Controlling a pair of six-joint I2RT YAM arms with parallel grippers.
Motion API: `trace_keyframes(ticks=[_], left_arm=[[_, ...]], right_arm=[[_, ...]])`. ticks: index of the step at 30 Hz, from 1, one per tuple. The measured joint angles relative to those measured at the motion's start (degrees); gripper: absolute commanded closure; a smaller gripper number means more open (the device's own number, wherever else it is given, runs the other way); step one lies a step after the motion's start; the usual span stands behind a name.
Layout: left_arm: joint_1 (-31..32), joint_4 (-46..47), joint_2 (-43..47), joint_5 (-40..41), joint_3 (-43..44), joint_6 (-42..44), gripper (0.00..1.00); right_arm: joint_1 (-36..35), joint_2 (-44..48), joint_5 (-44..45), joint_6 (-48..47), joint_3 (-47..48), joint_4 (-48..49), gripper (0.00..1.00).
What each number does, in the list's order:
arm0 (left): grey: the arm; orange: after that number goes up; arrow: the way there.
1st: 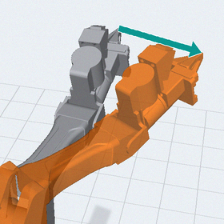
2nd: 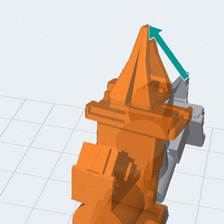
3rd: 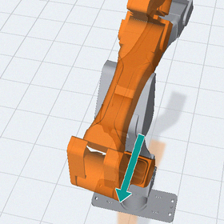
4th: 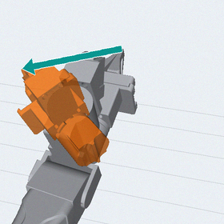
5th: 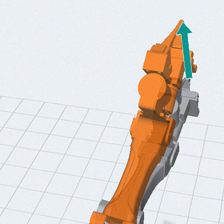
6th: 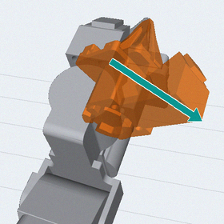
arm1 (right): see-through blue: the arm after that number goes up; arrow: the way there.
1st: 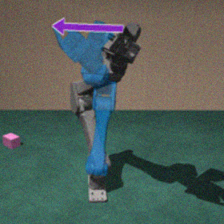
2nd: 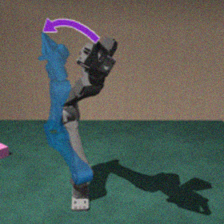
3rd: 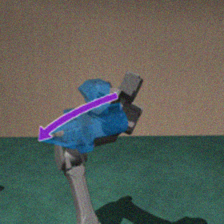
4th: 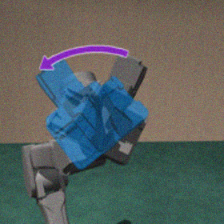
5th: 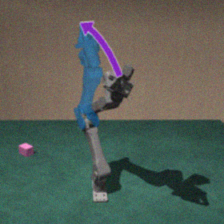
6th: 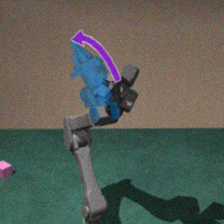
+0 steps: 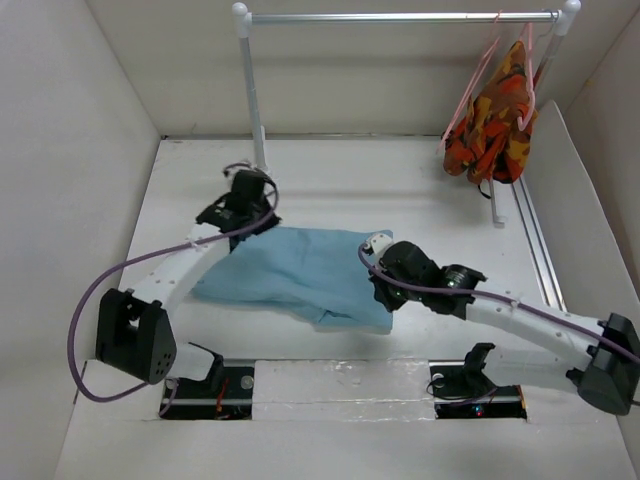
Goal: Place the trousers on the hanger
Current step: Fold the trousers at the center of the board.
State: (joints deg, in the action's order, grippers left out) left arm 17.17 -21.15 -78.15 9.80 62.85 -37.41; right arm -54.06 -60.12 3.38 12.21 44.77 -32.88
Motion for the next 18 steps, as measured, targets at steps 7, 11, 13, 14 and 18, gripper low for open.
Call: trace_keyframes(ticks=[7, 11, 13, 14, 18], left_arm=[[11.58, 3.93, -1.81, -12.83, -15.89, -7.43, 1.00], [10.14, 1.97, 0.46, -14.86, -23.30, -10.84, 1.00], [8.94, 0.94, 4.96, -15.63, -25.40, -12.26, 1.00], [8.02, 0.26, 7.78, -15.91, -26.23, -12.87, 1.00], [2.91, -1.95, 16.46, -17.22, -30.10, -14.73, 1.00]], right_arm=[[1.49, -15.32, -3.15, -0.52, 0.81, 8.48, 1.00], [-0.55, -18.34, -3.76, 0.24, 0.50, 11.63, 1.00], [-2.36, -18.25, -3.72, 0.81, 0.04, 12.50, 1.00], [-3.13, -18.12, -3.74, 1.11, -0.37, 13.16, 1.00], [-4.83, -17.35, -3.56, 2.21, -3.91, 15.41, 1.00]])
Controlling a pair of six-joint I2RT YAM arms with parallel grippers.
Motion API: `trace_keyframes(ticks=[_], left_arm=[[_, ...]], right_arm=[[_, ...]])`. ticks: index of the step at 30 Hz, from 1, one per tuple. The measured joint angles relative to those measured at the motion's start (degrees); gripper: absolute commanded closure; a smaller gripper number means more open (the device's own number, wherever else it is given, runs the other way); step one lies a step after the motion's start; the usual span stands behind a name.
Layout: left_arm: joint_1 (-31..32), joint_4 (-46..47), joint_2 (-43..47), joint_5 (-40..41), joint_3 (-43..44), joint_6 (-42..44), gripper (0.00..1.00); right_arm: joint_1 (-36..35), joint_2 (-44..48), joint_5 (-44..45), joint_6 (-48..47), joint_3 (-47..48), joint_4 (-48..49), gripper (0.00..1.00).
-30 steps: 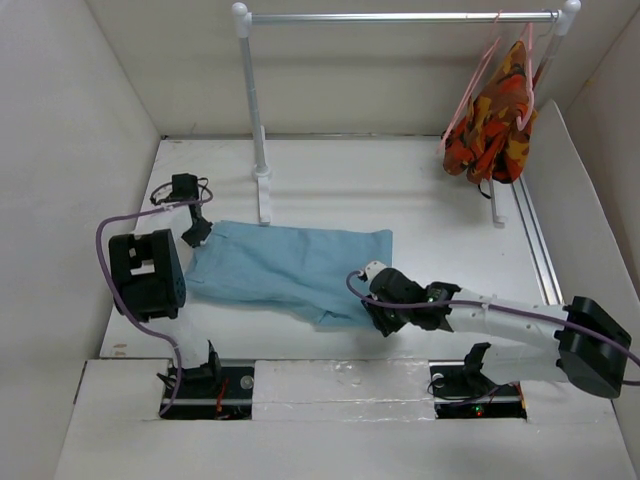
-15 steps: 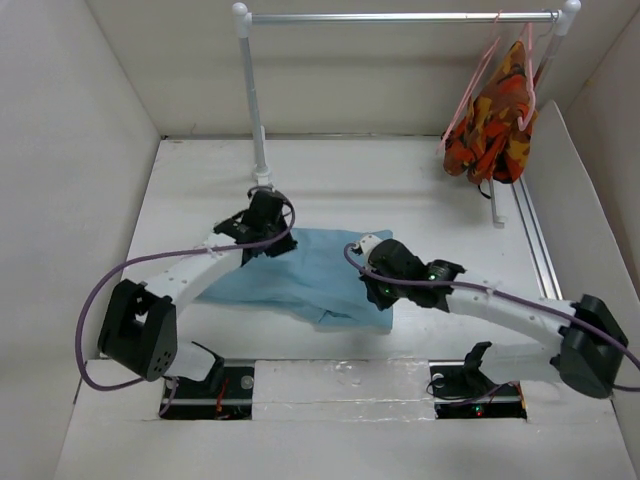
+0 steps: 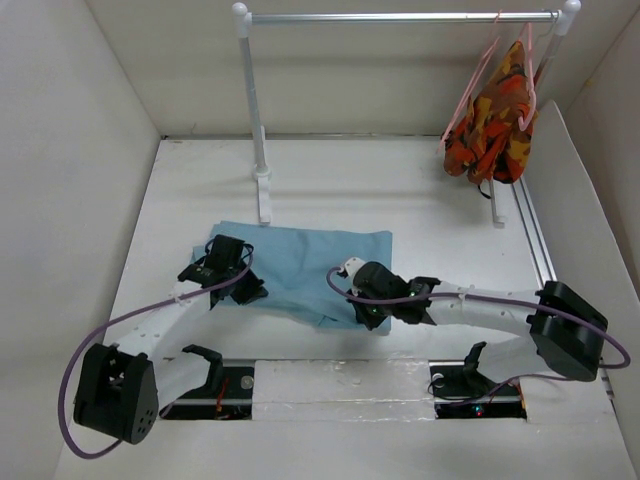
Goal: Place the trousers on the hanger
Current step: Fold the trousers at the center of the board, then pick up the hanger from the clothesline.
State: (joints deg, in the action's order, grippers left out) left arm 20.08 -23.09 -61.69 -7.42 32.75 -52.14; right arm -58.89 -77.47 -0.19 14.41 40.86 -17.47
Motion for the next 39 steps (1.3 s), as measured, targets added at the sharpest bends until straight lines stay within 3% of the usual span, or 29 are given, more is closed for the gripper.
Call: trace_keyframes(ticks=[5, 12, 13, 16, 17, 23, 30, 34, 39], left_arm=[[-2.56, -2.54, 2.21, -1.09, -3.72, -1.40, 1.00], [-2.29, -7.61, 2.12, -0.26, 1.20, 0.33, 1.00], [-1.62, -8.79, 2.21, 0.72, 3.52, 0.98, 1.00], [1.55, -9.35, 2.64, 2.10, 11.13, 2.93, 1.00], [2.56, -8.92, 2.49, 2.03, 13.20, 3.45, 1.00], [12.57, -3.50, -3.80, 2.93, 16.09, 3.87, 1.00], [30.82, -0.50, -18.49, 4.66, 16.87, 4.04, 1.00], [31.54, 2.14, -19.98, 4.85, 14.23, 4.35, 1.00], [31.19, 7.87, -18.88, 4.28, 8.39, 4.28, 1.00]], right_arm=[[-0.02, 0.00, 1.09, 1.49, -3.02, 1.60, 0.99], [-0.02, 4.55, 3.48, 1.60, -0.85, -4.92, 0.72], [-0.02, 6.08, 3.80, 1.44, -0.13, -6.36, 0.72], [0.13, 9.94, 4.79, 1.27, 1.42, -8.15, 0.97], [0.42, 10.82, 5.16, 1.44, 1.46, -8.22, 1.00], [3.89, 11.61, 5.73, 4.74, -4.39, -6.97, 1.00], [3.87, 14.88, 5.77, 10.08, -12.68, -6.21, 1.00], [4.50, 15.23, 5.88, 8.96, -9.14, -11.06, 0.85], [8.28, 15.13, 6.58, 2.58, 9.51, -19.43, 0.61]])
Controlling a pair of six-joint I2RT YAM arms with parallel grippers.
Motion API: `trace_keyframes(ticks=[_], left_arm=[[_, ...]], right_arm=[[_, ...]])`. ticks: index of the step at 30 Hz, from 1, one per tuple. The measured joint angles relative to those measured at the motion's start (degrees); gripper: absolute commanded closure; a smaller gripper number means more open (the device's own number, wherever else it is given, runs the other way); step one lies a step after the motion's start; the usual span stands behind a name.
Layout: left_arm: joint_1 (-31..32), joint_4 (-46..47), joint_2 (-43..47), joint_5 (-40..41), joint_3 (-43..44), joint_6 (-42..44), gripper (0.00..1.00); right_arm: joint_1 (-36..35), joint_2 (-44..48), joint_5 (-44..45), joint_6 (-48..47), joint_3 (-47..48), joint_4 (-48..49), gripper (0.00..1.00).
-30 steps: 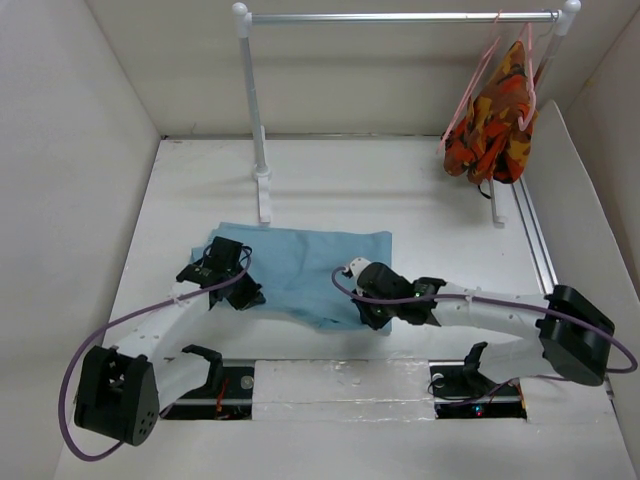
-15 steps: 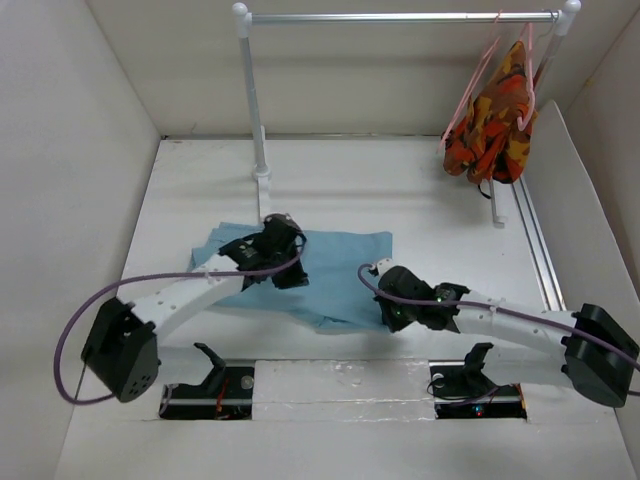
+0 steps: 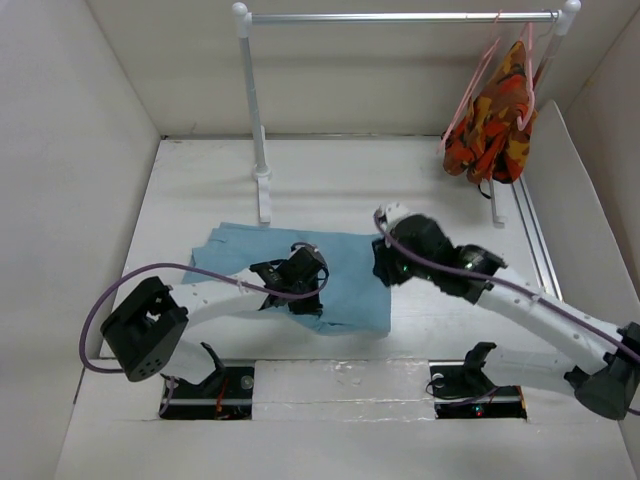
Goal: Place the trousers on the hanger
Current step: Pick up the hanger from the clothesline.
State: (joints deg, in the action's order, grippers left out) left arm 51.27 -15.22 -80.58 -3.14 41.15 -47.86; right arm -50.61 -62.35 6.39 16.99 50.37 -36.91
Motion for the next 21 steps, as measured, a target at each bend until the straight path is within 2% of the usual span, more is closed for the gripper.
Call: trace_keyframes(ticks=[5, 10, 15, 21], left_arm=[[0.17, 2.12, -1.29, 0.35, -0.15, 1.16, 1.00], [5.01, -1.88, -3.04, 6.60, 4.02, 2.89, 1.00], [9.73, -6.32, -2.34, 10.97, 8.04, 2.56, 0.99], [11.39, -9.49, 3.17, 13.73, 12.44, 1.33, 0.94]], right_arm=[[11.45, -3.41, 1.36, -9.77, 27.61, -2.71, 0.41], [27.23, -12.02, 1.90, -16.04, 50.58, -2.99, 0.34], [40.02, -21.88, -2.86, -17.25, 61.64, -2.49, 0.32], [47.01, -34.71, -10.10, -16.52, 67.80, -2.97, 0.32]])
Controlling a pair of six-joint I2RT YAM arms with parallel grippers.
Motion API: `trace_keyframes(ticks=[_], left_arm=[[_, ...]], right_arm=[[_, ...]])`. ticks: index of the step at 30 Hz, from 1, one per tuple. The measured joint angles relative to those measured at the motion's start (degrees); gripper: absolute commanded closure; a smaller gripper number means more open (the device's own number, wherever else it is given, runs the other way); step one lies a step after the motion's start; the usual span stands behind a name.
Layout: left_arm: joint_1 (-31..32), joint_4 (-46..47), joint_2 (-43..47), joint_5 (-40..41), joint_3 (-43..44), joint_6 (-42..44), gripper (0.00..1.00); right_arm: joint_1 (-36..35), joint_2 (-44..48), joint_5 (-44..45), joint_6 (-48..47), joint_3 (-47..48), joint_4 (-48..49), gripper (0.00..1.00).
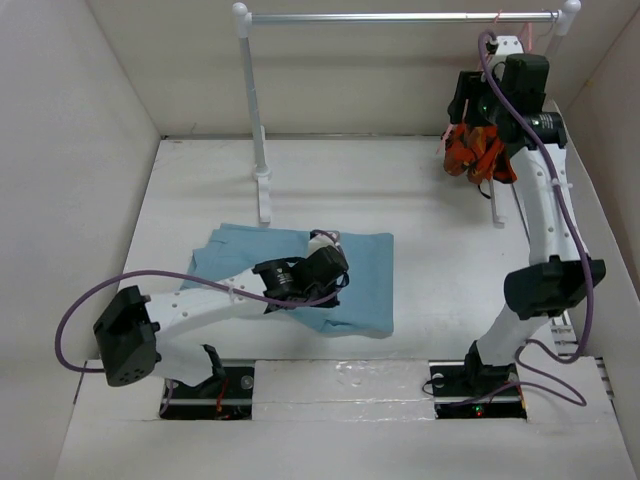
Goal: Place the trousers on the hanger
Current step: Pick up the hanger from the clothesline.
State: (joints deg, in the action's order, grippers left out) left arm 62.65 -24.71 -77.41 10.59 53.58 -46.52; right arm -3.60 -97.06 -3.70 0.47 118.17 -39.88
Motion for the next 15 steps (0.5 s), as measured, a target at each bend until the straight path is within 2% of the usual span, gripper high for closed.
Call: trace_keyframes(ticks=[3, 7, 10, 11, 14, 15], left_arm=[[-0.04, -0.79, 2.75, 1.42, 0.92, -0.31, 0.94], [-0.02, -1.57, 3.76, 1.86, 0.92, -0.57, 0.94], [-0.02, -2.34, 3.65, 1.84, 0.87, -0.98, 0.94], [-0.02, -2.45, 3.65, 1.84, 0.87, -1.16, 0.94], [-0.04, -2.82, 3.65, 1.92, 0.87, -1.44, 0.93], [-0.02, -2.97, 3.65, 1.92, 0.87, -1.46, 0.93]], right_arm=[[1.36, -3.26, -1.95, 1.05, -0.46, -0.09, 0.33], [2.45, -2.95, -4.35, 2.43, -4.33, 1.95, 0.38], [2.97, -2.05, -6.73, 3.37, -8.41, 5.68, 0.52], [3.21, -1.92, -7.76, 3.74, -9.88, 6.91, 0.72], [3.58, -1.75, -9.62, 4.81, -13.94, 11.04, 1.00], [3.61, -1.75, -9.84, 5.14, -14.97, 12.17, 1.00]])
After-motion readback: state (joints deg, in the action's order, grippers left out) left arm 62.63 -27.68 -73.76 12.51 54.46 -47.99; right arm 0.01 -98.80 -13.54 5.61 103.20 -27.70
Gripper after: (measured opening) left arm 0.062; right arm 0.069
